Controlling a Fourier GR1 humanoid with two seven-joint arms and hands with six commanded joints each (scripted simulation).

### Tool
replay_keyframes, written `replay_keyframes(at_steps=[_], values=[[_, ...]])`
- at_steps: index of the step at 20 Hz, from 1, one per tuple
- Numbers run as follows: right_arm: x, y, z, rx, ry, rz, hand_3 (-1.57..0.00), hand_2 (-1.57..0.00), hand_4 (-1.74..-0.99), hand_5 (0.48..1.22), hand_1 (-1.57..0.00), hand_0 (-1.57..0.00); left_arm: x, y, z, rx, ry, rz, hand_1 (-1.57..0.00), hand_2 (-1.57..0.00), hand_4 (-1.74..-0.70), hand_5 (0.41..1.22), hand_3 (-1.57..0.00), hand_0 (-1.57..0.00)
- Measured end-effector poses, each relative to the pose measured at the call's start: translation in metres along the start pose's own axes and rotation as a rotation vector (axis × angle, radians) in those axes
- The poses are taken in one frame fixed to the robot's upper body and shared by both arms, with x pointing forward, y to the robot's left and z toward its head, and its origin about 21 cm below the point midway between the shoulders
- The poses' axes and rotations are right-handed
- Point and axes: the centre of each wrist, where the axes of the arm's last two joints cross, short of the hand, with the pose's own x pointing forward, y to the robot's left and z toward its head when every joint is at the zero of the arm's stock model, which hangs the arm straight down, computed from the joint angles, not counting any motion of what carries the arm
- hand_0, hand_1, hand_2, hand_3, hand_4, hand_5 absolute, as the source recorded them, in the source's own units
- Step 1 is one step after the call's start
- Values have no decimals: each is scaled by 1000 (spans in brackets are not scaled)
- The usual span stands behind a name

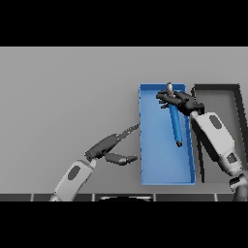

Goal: Pick up the blue pipe and place it into the blue bin.

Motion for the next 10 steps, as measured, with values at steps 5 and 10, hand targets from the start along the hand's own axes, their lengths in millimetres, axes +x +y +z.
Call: replay_keyframes(at_steps=[5, 10], values=[[-12, -1, -1, 4, 151, 174, -52, -79, -1133, 853, -82, -85, -2, 2, 2, 6, 8, -7, 1, 1, -879, 483, 1, 1], [-12, -2, -5, -6, 164, 212, -16, -52, -1153, 777, -117, -241, -3, -1, 1, 9, 15, -7, 1, 1, -882, 474, 1, 1]])
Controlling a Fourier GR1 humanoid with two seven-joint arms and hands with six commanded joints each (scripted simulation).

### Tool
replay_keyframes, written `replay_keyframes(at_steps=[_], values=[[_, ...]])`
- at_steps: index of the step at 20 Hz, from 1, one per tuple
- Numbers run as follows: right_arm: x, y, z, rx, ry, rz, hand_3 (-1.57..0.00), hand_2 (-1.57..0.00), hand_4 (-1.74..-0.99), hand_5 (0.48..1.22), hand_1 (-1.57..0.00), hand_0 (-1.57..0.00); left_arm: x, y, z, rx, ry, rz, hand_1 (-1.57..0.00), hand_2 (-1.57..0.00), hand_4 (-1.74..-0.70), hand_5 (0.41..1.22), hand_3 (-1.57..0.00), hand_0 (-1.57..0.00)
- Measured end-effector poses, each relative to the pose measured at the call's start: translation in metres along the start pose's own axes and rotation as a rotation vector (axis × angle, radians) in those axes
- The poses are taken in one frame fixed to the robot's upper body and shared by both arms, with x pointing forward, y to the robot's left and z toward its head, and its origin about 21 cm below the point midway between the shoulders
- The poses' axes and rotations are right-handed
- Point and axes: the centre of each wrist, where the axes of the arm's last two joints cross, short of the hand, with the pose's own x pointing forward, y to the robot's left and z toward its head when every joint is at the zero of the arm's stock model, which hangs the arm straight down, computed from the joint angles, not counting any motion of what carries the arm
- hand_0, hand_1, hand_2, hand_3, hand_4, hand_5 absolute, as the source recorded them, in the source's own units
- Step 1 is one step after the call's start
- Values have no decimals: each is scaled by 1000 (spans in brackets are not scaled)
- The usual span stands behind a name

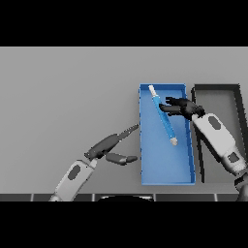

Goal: Pick up the blue pipe and place it into the blue bin.

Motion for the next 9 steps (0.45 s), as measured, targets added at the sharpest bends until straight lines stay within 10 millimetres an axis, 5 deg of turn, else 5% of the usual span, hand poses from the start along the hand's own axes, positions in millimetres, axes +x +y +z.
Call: replay_keyframes(at_steps=[3, 9], values=[[0, 0, 0, 39, -15, -7, -8, -26, -1154, 809, -60, -123, 3, 2, 2, 3, -22, -6, 1, 1, -885, 476, 1, 1], [-4, 3, 0, 33, -14, -6, -5, -24, -1152, 798, -100, -212, 8, 1, -6, 3, 6, 1, 1, 1, -885, 480, 1, 1]])
